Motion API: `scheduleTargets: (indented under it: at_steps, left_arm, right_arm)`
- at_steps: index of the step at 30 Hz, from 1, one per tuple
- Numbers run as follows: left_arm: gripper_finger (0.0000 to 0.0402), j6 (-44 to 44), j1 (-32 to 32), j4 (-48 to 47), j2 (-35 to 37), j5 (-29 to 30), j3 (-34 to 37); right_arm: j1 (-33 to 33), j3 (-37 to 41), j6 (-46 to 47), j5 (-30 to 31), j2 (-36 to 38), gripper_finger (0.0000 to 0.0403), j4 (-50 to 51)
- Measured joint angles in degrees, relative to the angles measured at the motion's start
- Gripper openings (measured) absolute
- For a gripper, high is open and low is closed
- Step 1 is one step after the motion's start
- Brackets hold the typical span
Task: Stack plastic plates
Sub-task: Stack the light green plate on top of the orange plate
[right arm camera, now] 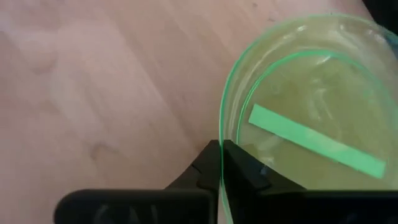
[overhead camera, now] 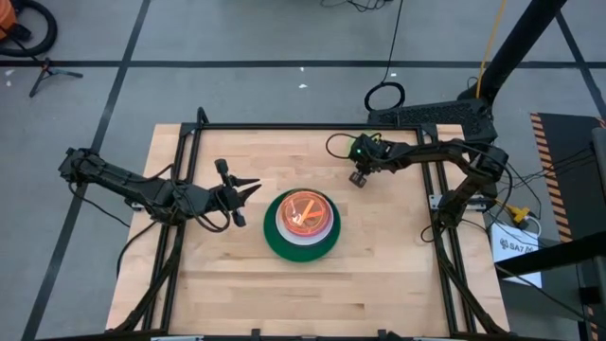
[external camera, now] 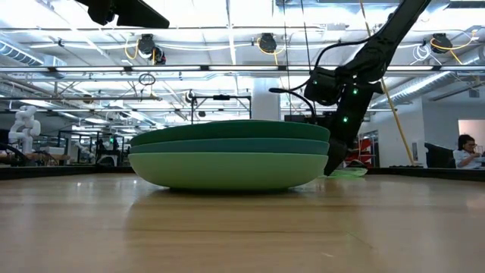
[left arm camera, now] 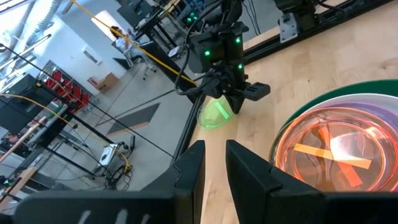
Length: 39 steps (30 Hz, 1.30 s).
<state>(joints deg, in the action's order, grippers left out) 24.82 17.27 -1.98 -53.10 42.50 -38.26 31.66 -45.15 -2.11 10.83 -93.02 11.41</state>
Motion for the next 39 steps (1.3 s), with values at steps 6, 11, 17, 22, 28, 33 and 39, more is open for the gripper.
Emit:
scheduleTargets:
  at_steps: [6, 11, 17, 22, 28, 33, 39]
  left_arm:
    - [0.0072, 0.00, -0.02, 0.00, 0.00, 0.00, 0.00]
    - [0.0072, 0.00, -0.02, 0.00, 0.00, 0.00, 0.00]
    - [0.0072, 0.00, -0.01, 0.01, 0.00, 0.00, 0.00]
    - [0.0072, 0.00, 0.00, 0.04, 0.00, 0.00, 0.00]
    - [0.0072, 0.00, -0.01, 0.05, -0.02, 0.01, 0.00]
    - [0.0072, 0.04, 0.00, 0.36, -0.02, 0.02, 0.00]
    - [0.0072, -0.03, -0.02, 0.29, -0.02, 0.02, 0.00]
  right_arm:
    - [-1.30, 0.05, -0.16, -0.28, 4.39, 0.0002, 0.36]
    - [-3.84, 0.03, 0.11, -0.33, 9.66, 0.0002, 0.42]
    - [-9.35, 0.01, 2.09, -0.17, 16.16, 0.0002, -0.40]
    - [-16.44, 0.01, 3.38, -0.12, 19.87, 0.0002, -3.10]
    - [-27.32, -3.14, 1.72, 0.37, 19.68, 0.0002, -8.68]
    - [-35.98, -12.02, -4.18, 2.65, 14.79, 0.0002, -5.11]
    - [-41.46, -23.54, -5.47, 2.63, 4.99, 0.0002, 8.66]
